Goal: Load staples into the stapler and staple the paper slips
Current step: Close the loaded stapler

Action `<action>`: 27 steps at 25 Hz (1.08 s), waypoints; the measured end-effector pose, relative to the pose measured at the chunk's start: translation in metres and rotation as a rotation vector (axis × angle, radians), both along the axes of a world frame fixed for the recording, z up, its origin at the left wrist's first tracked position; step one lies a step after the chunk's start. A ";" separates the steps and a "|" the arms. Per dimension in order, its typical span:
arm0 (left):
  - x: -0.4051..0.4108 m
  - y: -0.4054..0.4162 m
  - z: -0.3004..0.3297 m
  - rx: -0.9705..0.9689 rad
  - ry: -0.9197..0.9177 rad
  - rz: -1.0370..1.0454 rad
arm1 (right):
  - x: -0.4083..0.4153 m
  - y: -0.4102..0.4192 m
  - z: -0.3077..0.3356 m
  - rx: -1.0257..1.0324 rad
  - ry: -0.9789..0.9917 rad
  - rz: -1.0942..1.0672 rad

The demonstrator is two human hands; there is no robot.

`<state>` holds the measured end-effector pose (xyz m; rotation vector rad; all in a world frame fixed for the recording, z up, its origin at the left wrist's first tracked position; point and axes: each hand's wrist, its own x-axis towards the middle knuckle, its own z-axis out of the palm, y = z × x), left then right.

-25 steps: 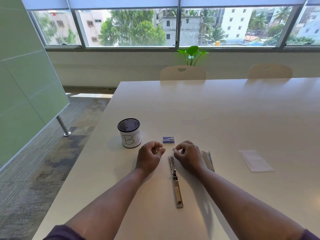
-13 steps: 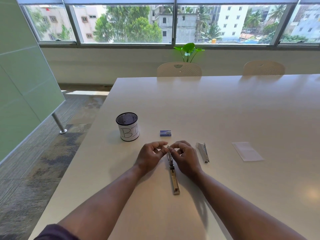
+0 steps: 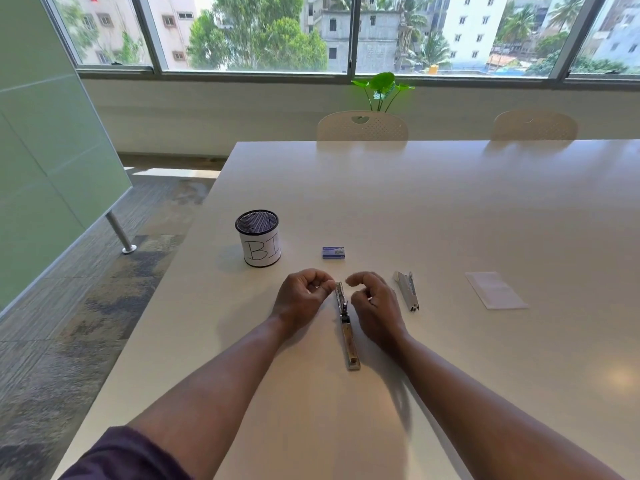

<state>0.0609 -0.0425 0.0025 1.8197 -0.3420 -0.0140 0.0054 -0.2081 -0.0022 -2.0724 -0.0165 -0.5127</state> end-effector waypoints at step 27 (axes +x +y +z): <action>-0.001 0.004 0.011 0.419 -0.123 -0.161 | -0.017 0.000 -0.005 -0.142 0.074 0.092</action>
